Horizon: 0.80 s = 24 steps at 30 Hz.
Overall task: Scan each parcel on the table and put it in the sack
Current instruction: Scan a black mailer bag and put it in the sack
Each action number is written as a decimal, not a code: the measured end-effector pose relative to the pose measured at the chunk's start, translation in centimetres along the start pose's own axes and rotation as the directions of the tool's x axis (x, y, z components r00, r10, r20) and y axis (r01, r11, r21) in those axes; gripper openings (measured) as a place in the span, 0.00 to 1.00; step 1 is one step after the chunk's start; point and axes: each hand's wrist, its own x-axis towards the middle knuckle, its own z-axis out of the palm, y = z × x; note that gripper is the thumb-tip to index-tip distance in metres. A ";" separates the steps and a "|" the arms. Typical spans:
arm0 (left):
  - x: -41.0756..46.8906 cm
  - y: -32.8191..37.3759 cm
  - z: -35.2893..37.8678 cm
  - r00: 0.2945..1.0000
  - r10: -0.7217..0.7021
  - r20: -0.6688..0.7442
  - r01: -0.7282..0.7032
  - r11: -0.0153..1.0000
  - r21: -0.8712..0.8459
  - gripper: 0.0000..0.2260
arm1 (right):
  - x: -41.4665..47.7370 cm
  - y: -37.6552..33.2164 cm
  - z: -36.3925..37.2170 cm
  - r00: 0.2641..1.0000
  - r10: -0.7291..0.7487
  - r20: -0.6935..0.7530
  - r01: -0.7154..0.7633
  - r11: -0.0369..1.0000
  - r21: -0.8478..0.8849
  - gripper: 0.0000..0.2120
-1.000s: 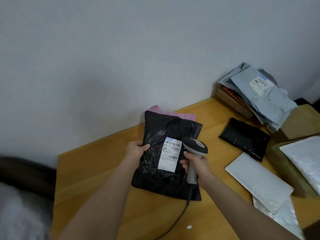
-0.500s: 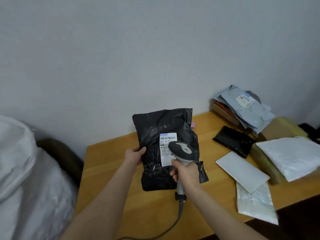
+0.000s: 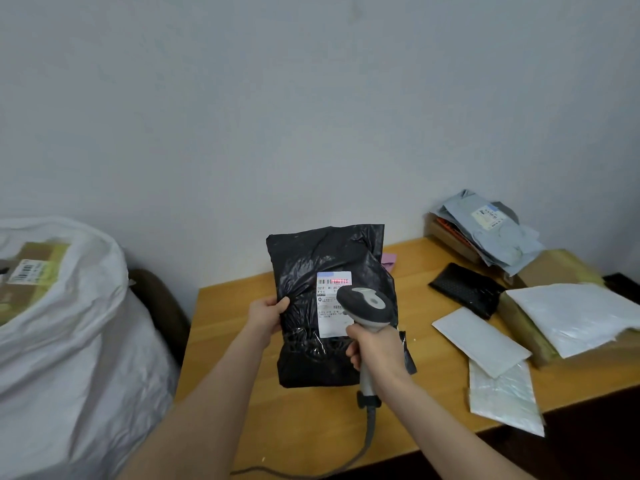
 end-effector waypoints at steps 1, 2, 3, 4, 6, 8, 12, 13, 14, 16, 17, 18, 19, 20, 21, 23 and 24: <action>-0.1 0.0 -0.3 1.000 0.002 -0.001 -0.002 1.000 0.001 0.14 | -0.1 0.0 0.1 1.000 0.001 -0.004 -0.001 1.000 -0.004 0.08; -0.1 0.1 -0.6 1.000 0.003 -0.004 -0.003 1.000 0.001 0.14 | -0.3 -0.1 0.2 1.000 0.001 -0.006 -0.001 1.000 -0.007 0.09; -0.2 0.2 -0.9 1.000 0.002 -0.008 -0.002 1.000 -0.001 0.14 | -0.4 -0.2 0.3 1.000 -0.003 -0.005 0.003 1.000 -0.013 0.09; -0.2 0.2 -1.3 1.000 -0.001 -0.013 0.001 1.000 -0.004 0.15 | -0.5 -0.2 0.5 1.000 -0.006 -0.003 0.006 1.000 -0.019 0.10; -0.2 0.2 -2.0 1.000 -0.007 -0.024 0.007 1.000 -0.007 0.14 | -0.8 -0.1 0.8 1.000 -0.010 0.002 0.010 1.000 -0.029 0.11; -0.2 0.3 -2.6 0.999 -0.007 -0.036 0.007 1.000 -0.008 0.14 | -1.1 -0.1 1.2 1.000 -0.012 0.009 0.012 0.999 -0.037 0.11; -0.4 0.7 -3.4 0.998 0.000 -0.055 0.000 1.000 -0.007 0.14 | -1.6 -0.4 1.7 0.999 -0.032 0.012 0.033 0.999 -0.038 0.10; -0.5 0.8 -3.6 0.998 0.004 -0.064 -0.004 1.000 -0.007 0.14 | -1.7 -0.5 1.8 0.999 -0.034 0.017 0.035 0.999 -0.040 0.10; -0.6 0.9 -3.8 0.997 0.007 -0.072 -0.008 1.000 -0.008 0.14 | -1.8 -0.5 2.0 0.999 -0.033 0.024 0.034 0.999 -0.042 0.10; -0.7 1.0 -4.1 0.997 0.010 -0.079 -0.012 1.000 -0.023 0.14 | -2.1 -0.6 2.2 0.999 -0.029 0.035 0.030 0.999 -0.044 0.10; -0.8 1.0 -4.3 0.997 0.010 -0.080 -0.013 0.999 -0.032 0.14 | -2.2 -0.6 2.3 0.999 -0.028 0.037 0.030 0.998 -0.046 0.10; -0.9 1.1 -4.4 0.997 0.011 -0.082 -0.014 0.999 -0.037 0.14 | -2.3 -0.6 2.4 0.999 -0.029 0.037 0.031 0.998 -0.049 0.11; -1.0 1.2 -4.5 0.996 0.013 -0.083 -0.016 0.999 -0.040 0.14 | -2.4 -0.7 2.5 0.999 -0.032 0.039 0.033 0.998 -0.050 0.11; -1.1 1.2 -4.6 0.996 0.013 -0.084 -0.016 0.999 -0.041 0.15 | -2.5 -0.7 2.5 0.999 -0.034 0.042 0.036 0.998 -0.047 0.10; -1.2 1.3 -4.8 0.996 0.012 -0.084 -0.015 0.999 -0.043 0.15 | -2.6 -0.8 2.5 0.998 -0.036 0.047 0.038 0.998 -0.045 0.10; -1.4 1.3 -5.0 0.996 0.014 -0.084 -0.018 0.999 -0.050 0.15 | -2.8 -0.9 2.6 0.997 -0.043 0.059 0.046 0.998 -0.042 0.09; -1.5 1.4 -5.2 0.996 0.018 -0.087 -0.023 0.998 -0.055 0.15 | -3.0 -0.9 2.6 0.997 -0.048 0.066 0.051 0.998 -0.039 0.09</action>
